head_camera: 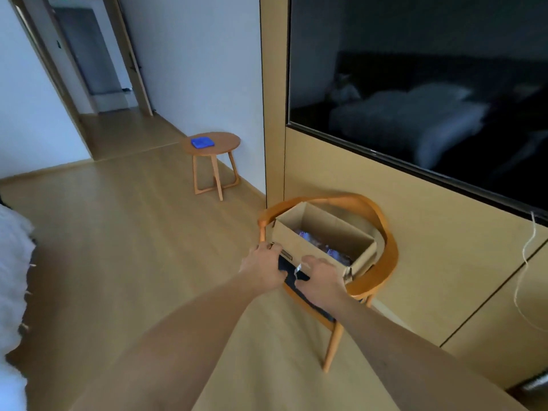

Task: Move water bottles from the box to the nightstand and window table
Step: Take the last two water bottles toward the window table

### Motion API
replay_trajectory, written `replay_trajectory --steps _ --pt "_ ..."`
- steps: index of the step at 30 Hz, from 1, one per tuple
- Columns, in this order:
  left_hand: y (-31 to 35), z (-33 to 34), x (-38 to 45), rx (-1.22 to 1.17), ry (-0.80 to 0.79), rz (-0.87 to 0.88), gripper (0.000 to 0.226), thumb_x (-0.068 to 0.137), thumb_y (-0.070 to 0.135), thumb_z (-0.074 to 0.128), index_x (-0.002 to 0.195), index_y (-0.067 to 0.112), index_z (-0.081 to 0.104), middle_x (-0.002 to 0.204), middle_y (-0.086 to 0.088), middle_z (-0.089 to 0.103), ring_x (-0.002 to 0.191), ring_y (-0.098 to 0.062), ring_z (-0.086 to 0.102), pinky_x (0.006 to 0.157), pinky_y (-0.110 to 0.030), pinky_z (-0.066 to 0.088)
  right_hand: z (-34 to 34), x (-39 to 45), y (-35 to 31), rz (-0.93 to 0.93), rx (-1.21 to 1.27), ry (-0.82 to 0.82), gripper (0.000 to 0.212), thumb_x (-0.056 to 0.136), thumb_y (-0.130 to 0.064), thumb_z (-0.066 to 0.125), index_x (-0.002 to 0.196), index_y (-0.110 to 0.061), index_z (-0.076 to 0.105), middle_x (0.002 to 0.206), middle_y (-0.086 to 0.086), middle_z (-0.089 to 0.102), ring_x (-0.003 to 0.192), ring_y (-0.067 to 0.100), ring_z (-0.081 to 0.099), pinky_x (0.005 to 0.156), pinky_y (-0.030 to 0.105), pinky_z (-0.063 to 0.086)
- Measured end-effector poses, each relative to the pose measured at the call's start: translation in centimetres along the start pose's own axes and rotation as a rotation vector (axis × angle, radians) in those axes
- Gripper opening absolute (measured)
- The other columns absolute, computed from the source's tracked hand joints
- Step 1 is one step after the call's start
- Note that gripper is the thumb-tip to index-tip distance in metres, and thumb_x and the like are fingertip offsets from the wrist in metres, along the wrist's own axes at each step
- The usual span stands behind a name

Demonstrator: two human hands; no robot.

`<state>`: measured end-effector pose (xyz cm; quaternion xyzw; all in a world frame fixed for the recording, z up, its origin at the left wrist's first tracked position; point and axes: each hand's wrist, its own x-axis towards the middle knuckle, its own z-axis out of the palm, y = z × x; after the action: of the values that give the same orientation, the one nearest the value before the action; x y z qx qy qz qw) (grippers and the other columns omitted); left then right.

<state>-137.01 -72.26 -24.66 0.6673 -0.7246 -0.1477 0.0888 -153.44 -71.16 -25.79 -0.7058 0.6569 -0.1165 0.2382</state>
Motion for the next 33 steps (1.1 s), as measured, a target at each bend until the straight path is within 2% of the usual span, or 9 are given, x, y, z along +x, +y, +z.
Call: replay_trajectory --steps 5,10,17,21,25,28,33 --pt "-1.4 0.3 8.5 -0.019 -0.059 0.072 0.044 0.087 0.038 0.067 0.126 0.022 0.052 0.125 -0.007 0.055 0.121 -0.032 0.047 0.098 -0.049 0.049 0.6 5.9 0.1 0.164 0.007 -0.025 0.055 0.09 -0.035 0.066 0.142 -0.027 0.05 0.131 0.007 0.059 0.12 0.03 0.058 0.096 0.043 0.055" --pt "-2.3 2.1 14.9 0.004 -0.152 0.152 0.051 0.089 0.036 0.064 0.135 0.022 0.048 0.13 -0.007 0.052 0.125 -0.032 0.044 0.104 -0.052 0.046 1.8 11.7 0.6 0.25 0.031 -0.04 0.057 0.092 -0.034 0.064 0.146 -0.026 0.047 0.136 0.008 0.057 0.126 0.03 0.056 0.101 0.042 0.052" --pt "-3.9 4.6 25.8 0.044 -0.228 0.137 0.053 0.089 0.036 0.066 0.136 0.021 0.048 0.131 -0.008 0.053 0.127 -0.031 0.044 0.105 -0.051 0.045 5.3 21.1 3.6 0.356 0.174 -0.071 0.061 0.087 -0.032 0.064 0.146 -0.026 0.049 0.139 0.005 0.058 0.131 0.028 0.054 0.104 0.037 0.049" --pt "-4.8 6.3 32.9 0.104 -0.259 0.13 0.065 0.09 0.042 0.065 0.148 0.027 0.04 0.145 -0.003 0.049 0.135 -0.029 0.042 0.11 -0.048 0.042 6.6 28.6 6.2 0.407 0.211 -0.119 0.065 0.084 -0.034 0.067 0.147 -0.028 0.05 0.14 0.003 0.058 0.13 0.025 0.055 0.104 0.035 0.049" --pt "-5.8 7.1 40.0 0.105 -0.327 0.039 0.064 0.092 0.043 0.065 0.15 0.029 0.041 0.149 -0.002 0.045 0.136 -0.029 0.042 0.111 -0.048 0.042 6.0 35.5 8.8 0.47 0.223 -0.183 0.065 0.081 -0.044 0.064 0.143 -0.034 0.049 0.136 0.0 0.06 0.127 0.024 0.057 0.102 0.037 0.05" --pt "-5.6 8.1 44.2 0.105 -0.361 0.007 0.059 0.093 0.044 0.065 0.147 0.029 0.045 0.145 -0.001 0.047 0.134 -0.027 0.045 0.109 -0.045 0.042 5.6 38.4 10.8 0.544 0.293 -0.186 0.068 0.074 -0.052 0.061 0.139 -0.037 0.052 0.131 -0.002 0.062 0.124 0.022 0.059 0.094 0.03 0.049" --pt "-4.2 11.3 48.4 0.135 -0.424 0.074 0.059 0.095 0.041 0.065 0.149 0.029 0.045 0.149 0.001 0.045 0.138 -0.023 0.041 0.113 -0.046 0.042 6.6 41.8 14.7 0.693 0.358 -0.251 0.062 0.083 -0.041 0.071 0.142 -0.031 0.054 0.132 0.0 0.064 0.123 0.023 0.06 0.102 0.034 0.051"
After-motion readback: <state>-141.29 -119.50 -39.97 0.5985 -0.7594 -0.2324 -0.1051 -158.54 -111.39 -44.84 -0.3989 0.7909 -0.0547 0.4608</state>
